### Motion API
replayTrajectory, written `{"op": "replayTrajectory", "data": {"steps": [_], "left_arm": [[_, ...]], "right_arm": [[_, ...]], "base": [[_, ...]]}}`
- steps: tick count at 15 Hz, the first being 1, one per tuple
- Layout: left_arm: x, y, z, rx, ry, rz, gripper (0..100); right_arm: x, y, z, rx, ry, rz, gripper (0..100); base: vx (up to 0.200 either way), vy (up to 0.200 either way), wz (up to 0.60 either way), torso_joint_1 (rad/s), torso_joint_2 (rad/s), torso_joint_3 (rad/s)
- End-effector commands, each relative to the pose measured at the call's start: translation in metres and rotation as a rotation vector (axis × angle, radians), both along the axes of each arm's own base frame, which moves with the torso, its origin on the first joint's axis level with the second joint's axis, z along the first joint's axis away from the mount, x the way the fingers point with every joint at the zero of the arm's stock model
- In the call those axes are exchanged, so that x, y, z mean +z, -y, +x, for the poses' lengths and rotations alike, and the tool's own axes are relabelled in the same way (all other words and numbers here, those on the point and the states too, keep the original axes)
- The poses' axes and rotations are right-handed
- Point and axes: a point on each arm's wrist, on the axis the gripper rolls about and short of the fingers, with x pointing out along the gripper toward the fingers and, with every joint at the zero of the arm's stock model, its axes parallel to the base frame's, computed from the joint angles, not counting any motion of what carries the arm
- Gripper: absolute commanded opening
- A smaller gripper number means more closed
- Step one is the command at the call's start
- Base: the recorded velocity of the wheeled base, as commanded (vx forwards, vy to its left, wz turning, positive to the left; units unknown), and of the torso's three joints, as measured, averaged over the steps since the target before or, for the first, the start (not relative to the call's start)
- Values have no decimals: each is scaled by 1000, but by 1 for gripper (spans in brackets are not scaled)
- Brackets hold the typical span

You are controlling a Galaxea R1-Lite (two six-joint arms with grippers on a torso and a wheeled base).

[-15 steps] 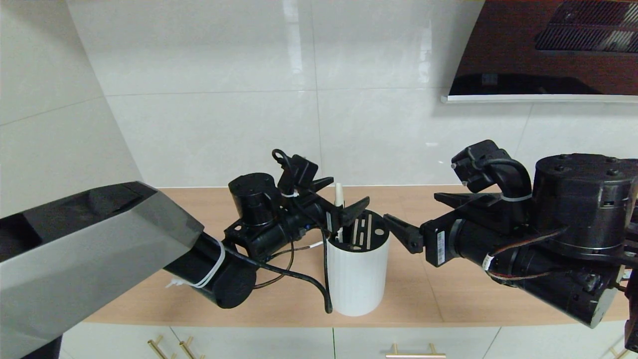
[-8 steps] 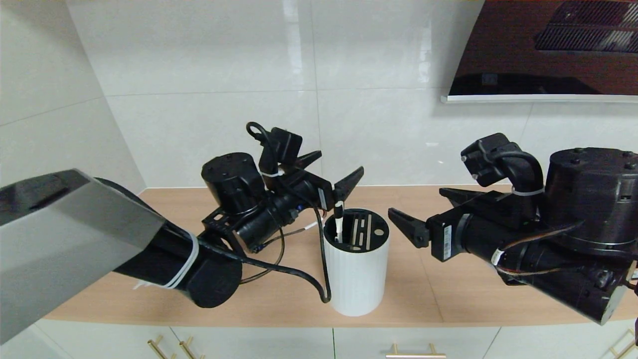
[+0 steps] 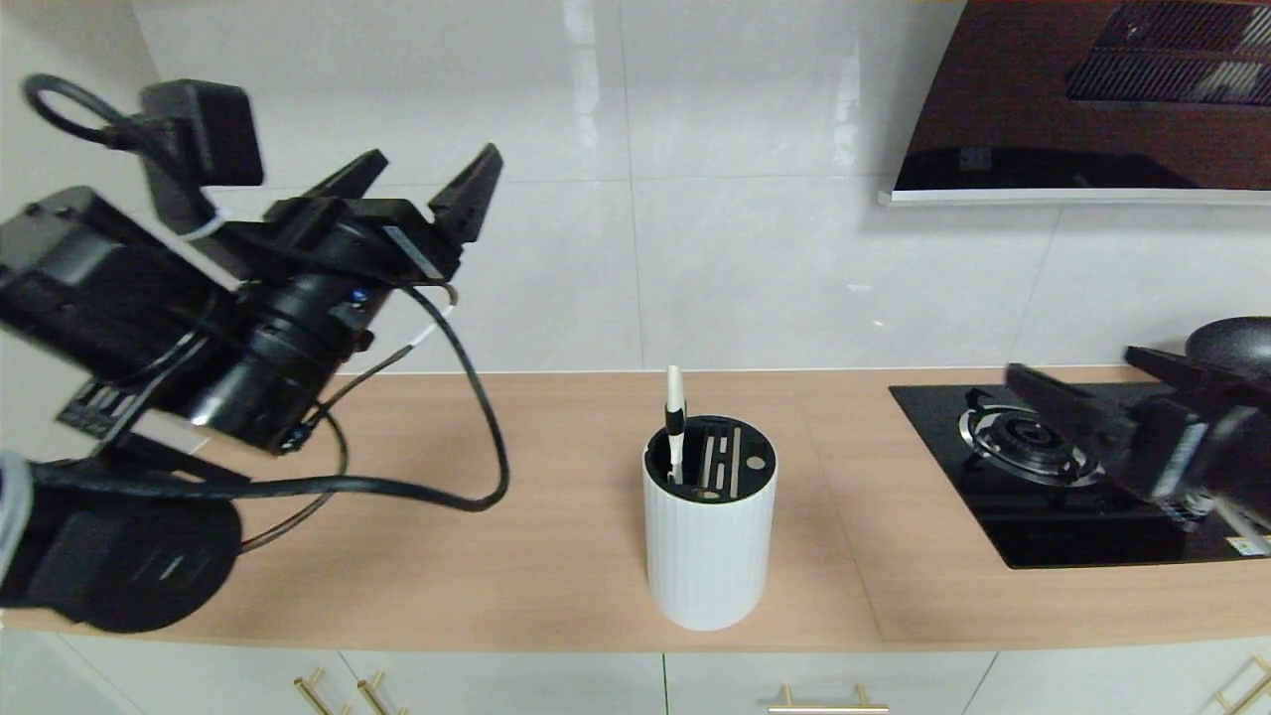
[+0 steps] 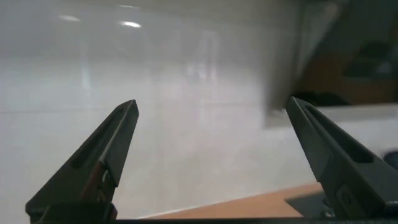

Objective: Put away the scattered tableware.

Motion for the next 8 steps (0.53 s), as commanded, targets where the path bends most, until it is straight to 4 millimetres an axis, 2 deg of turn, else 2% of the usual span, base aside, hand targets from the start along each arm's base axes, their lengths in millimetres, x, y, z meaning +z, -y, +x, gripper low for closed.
{"op": "replayTrajectory", "data": {"steps": [1, 4, 6, 7, 8], "left_arm": [[5, -52, -95, 64, 1, -2, 100], [-33, -76, -182, 64, -94, -11, 100], [-50, -89, -226, 71, -131, -58, 100], [-60, -99, -260, 107, -143, -60, 100], [-66, -103, -279, 160, -147, -59, 100]], "right_arm": [[-10, 58, -81, -163, 131, 47, 100], [-25, 74, -135, -157, 153, 47, 100], [-33, 80, -159, -157, 146, 46, 100], [-42, 85, -175, -163, 165, 52, 100], [-46, 85, -183, -192, 180, 54, 100]], "base": [[0, 0, 0, 0, 0, 0], [0, 0, 0, 0, 0, 0], [0, 0, 0, 0, 0, 0], [0, 0, 0, 0, 0, 0], [0, 0, 0, 0, 0, 0]]}}
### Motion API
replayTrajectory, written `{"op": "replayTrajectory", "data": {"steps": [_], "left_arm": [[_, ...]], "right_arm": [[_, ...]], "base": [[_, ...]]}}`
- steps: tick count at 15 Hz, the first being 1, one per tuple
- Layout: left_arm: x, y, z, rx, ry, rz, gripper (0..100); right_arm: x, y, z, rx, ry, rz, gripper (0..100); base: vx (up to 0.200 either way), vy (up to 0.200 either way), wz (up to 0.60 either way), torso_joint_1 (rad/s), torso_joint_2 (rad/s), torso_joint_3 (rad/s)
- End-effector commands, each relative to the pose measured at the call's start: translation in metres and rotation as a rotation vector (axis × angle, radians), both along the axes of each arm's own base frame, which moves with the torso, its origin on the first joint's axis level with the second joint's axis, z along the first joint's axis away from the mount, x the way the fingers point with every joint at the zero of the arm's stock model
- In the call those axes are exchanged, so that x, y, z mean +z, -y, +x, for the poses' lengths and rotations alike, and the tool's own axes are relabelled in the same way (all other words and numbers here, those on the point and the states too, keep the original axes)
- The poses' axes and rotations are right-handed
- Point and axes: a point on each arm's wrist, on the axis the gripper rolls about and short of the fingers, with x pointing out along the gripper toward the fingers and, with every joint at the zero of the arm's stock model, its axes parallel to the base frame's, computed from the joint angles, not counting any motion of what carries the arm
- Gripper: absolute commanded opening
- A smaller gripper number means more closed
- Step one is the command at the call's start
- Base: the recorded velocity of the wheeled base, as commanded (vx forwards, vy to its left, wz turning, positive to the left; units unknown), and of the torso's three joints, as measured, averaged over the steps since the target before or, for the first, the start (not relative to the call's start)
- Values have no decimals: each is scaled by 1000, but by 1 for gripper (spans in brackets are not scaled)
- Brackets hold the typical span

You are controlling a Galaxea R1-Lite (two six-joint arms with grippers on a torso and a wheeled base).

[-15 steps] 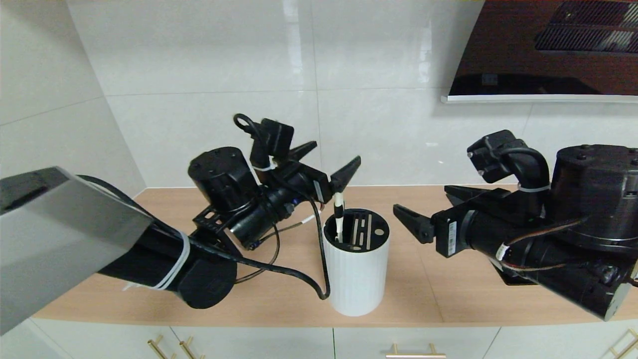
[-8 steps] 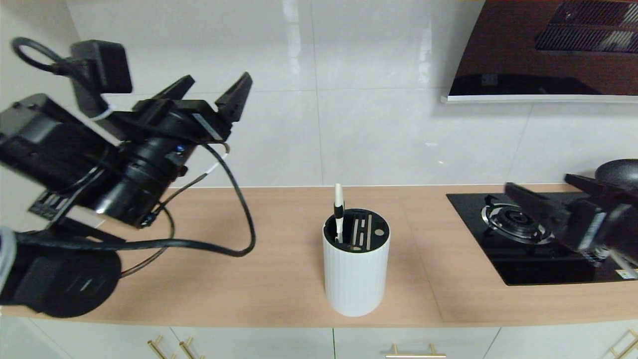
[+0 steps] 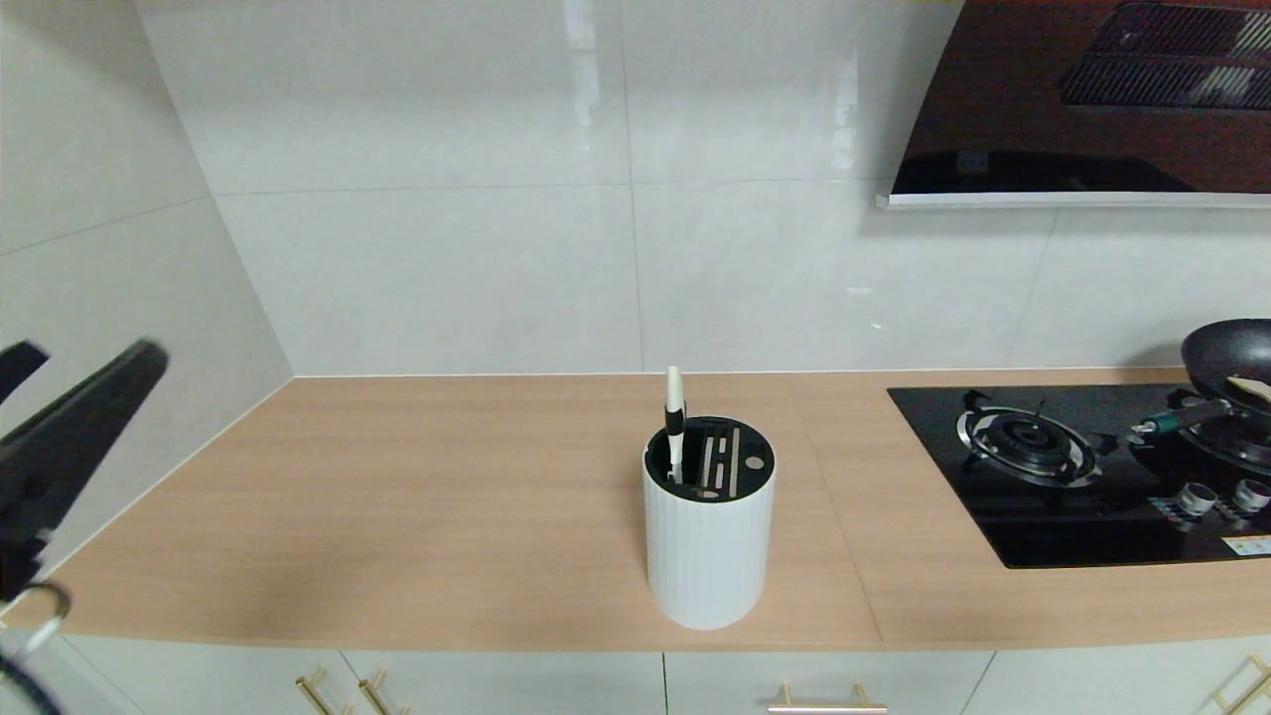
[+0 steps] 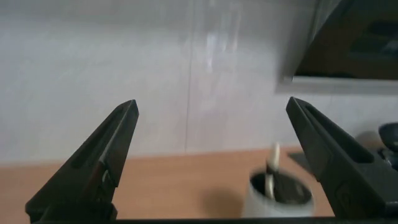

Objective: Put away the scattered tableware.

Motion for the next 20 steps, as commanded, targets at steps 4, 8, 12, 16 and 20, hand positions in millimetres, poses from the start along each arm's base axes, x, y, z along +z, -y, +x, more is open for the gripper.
{"op": "replayTrajectory", "data": {"steps": [4, 8, 12, 16, 20], "left_arm": [[-86, -19, -129, 137, 39, 10, 100], [-126, -23, -110, 331, -74, 71, 100], [-149, -23, -106, 338, -295, 139, 100], [-152, -21, -106, 237, -309, 186, 100], [-152, -21, -106, 236, -309, 180, 100]], "right_arm": [[-28, 9, -55, -62, 140, 30, 100], [-59, 0, -56, -212, 124, -22, 100], [-98, 2, -35, -284, 77, -24, 100], [-116, 2, -31, -281, -18, -61, 100], [-120, -2, -30, -94, -45, 22, 100]], "base": [[0, 0, 0, 0, 0, 0], [0, 0, 0, 0, 0, 0], [0, 0, 0, 0, 0, 0], [0, 0, 0, 0, 0, 0], [0, 0, 0, 0, 0, 0]]}}
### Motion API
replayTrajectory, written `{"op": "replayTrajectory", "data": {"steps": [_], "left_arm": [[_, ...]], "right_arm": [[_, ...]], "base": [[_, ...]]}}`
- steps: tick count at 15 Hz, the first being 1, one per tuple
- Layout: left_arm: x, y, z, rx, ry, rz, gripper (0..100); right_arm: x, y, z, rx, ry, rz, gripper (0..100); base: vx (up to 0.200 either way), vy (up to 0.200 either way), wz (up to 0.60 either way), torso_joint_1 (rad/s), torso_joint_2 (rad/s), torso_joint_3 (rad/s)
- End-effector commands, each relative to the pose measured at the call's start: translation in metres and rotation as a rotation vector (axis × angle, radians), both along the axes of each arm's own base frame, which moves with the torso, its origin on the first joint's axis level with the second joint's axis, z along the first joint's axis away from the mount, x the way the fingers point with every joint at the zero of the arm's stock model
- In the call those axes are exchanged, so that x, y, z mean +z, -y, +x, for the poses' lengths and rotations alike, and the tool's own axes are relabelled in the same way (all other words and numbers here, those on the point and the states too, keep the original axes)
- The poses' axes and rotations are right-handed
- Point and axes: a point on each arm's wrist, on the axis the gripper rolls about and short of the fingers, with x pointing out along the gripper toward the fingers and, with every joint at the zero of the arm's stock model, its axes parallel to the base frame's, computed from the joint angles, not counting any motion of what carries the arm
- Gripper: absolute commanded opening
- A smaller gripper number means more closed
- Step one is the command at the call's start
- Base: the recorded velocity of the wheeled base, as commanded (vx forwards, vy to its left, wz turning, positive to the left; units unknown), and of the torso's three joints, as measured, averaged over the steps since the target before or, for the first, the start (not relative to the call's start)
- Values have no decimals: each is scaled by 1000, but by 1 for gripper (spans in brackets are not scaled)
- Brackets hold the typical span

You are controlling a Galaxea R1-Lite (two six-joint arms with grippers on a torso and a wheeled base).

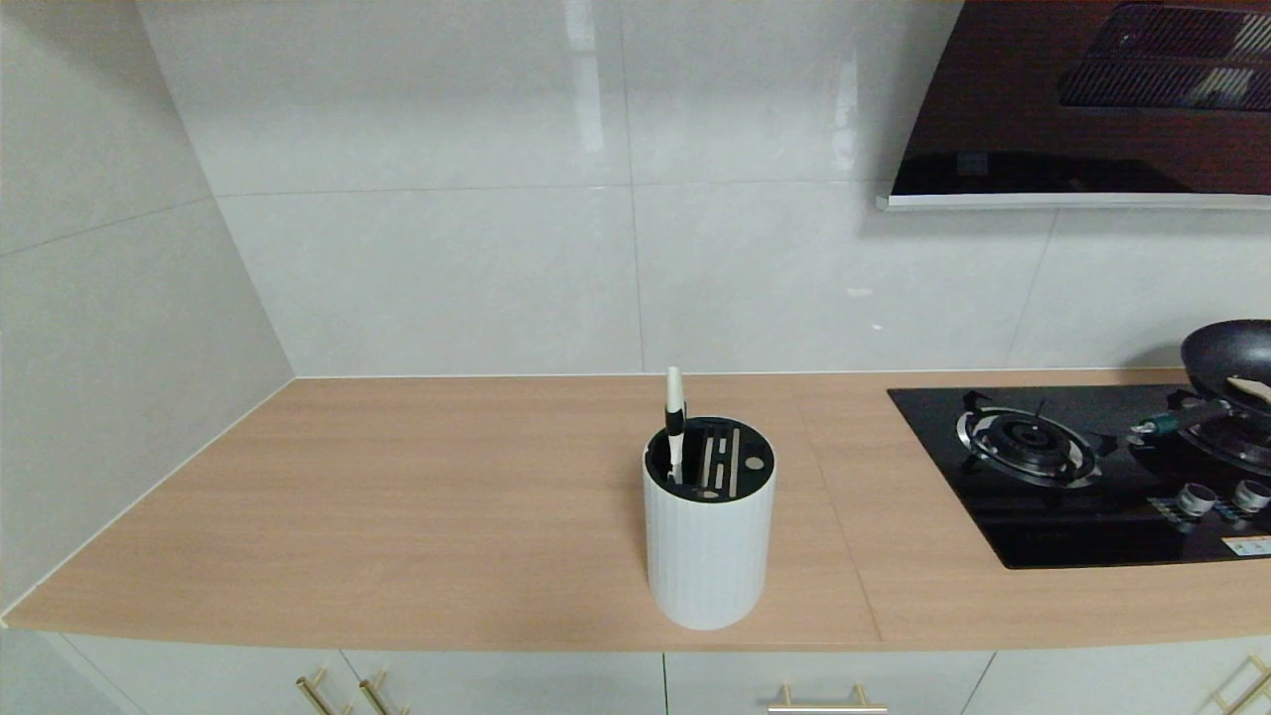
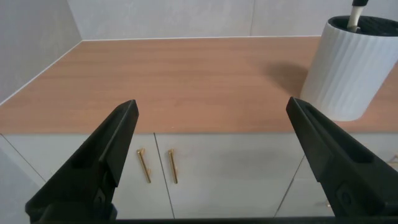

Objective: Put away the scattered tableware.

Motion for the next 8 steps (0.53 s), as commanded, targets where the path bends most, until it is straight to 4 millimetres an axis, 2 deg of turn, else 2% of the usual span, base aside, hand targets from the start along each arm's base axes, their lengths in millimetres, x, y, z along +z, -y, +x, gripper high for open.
{"op": "replayTrajectory", "data": {"steps": [1, 2, 8], "left_arm": [[0, 0, 0, 0, -3, -1, 100], [0, 0, 0, 0, -3, -1, 100], [0, 0, 0, 0, -3, -1, 100]], "right_arm": [[-5, -3, 0, 118, -47, 33, 100], [-4, -3, 0, 122, -43, -29, 100], [-4, -3, 0, 113, -39, -13, 100]], "base": [[0, 0, 0, 0, 0, 0], [0, 0, 0, 0, 0, 0], [0, 0, 0, 0, 0, 0]]}}
